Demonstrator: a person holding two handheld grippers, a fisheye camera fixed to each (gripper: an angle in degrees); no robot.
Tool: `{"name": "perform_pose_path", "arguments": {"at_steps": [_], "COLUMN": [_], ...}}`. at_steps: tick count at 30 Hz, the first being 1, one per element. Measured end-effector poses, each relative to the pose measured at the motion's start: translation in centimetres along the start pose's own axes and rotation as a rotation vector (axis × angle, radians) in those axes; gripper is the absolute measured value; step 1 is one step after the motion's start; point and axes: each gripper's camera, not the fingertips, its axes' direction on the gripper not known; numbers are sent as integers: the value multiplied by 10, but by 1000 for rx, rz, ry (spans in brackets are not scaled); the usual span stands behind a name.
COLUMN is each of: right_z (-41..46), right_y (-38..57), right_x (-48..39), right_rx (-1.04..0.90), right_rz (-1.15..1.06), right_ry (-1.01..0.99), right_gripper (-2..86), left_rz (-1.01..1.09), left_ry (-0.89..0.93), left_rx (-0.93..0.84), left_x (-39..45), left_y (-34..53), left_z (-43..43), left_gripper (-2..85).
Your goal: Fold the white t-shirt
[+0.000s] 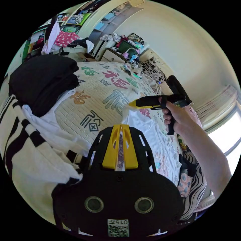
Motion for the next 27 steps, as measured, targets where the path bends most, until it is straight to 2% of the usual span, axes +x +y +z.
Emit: {"name": "perform_pose_path", "arguments": {"at_steps": [2,6,9,11,16,18,20,22,25,27], "right_z": [18,46,41,30,-16,-40,-54,-60,-52,-37], "right_y": [-9,-20,-16,-10,40,101,166,243,385,504], "right_x": [-12,-47,-71,-83,-101,-104,-103,-98,-86,-84], "right_rx": [-37,-157,-131,-85,113,215,277,303,283,264], "right_rz": [-9,-51,-83,-109,-163,-204,-206,-150,78,329], "right_ry": [46,303,336,282,-27,-173,-187,-144,-24,16], "right_gripper": [10,29,44,48,56,58,58,61,76,85], "left_rz": [-18,-4,35,63,153,196,252,341,382,368], "left_ry": [-18,-81,-106,-100,-16,55,129,126,91,92], "left_rx": [5,61,130,146,87,5,-89,-241,-459,-566], "left_x": [-8,-14,-11,-7,-2,-3,-5,-10,-30,-43], "left_y": [4,12,18,21,32,42,61,97,145,168], "left_z": [-8,-32,-54,-64,-86,-93,-105,-121,-138,-151], "left_gripper": [-4,2,6,9,22,34,49,61,74,78]}}
